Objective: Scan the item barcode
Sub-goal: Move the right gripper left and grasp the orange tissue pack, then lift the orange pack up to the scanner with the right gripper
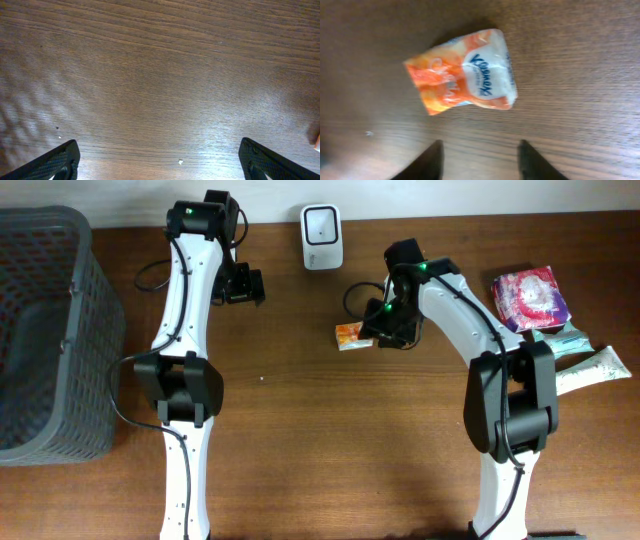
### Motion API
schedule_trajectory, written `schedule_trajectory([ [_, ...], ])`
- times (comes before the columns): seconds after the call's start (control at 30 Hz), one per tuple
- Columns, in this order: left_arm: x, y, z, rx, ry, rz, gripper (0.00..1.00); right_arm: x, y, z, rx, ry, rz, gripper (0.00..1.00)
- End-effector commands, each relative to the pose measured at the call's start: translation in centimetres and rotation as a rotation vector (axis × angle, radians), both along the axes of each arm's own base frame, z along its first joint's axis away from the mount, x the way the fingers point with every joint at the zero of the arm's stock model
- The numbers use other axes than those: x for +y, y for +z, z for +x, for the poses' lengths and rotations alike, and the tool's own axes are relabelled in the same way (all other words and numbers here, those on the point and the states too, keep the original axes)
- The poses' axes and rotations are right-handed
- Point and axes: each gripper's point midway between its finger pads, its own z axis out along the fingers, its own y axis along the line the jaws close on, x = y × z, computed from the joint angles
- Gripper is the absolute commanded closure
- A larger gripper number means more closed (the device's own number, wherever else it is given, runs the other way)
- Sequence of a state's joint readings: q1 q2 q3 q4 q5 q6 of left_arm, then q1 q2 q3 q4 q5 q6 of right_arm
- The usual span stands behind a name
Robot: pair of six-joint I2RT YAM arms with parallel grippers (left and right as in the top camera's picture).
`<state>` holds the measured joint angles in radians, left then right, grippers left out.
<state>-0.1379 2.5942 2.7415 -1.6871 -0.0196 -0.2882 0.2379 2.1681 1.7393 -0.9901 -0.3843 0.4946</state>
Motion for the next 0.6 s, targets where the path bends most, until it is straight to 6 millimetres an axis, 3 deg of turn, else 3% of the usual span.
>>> schedule_trajectory([
  [0.0, 0.3, 0.4, 0.2, -0.014, 0.007, 0.009, 0.01, 1.1, 0.0, 0.1, 0.103, -0.244, 0.051, 0.18],
  [0.1, 0.3, 0.4, 0.2, -0.014, 0.007, 0.009, 0.01, 1.7, -2.0, 0.9, 0.144, -0.470, 0.070, 0.23],
  [0.27, 0.3, 0.4, 0.2, -0.014, 0.007, 0.009, 0.01, 2.0, -3.4, 2.6, 0.103, -0.593, 0.131, 0.40],
  [0.4, 0.3, 0.4, 0.2, -0.014, 0.007, 0.009, 0.01, 0.8, -4.0, 3.2, 0.058, -0.621, 0.071, 0.50],
  [0.57, 0.3, 0.4, 0.2, -0.014, 0.007, 0.009, 0.01, 0.8, -4.5, 2.7, 0.073, -0.617, 0.059, 0.53],
])
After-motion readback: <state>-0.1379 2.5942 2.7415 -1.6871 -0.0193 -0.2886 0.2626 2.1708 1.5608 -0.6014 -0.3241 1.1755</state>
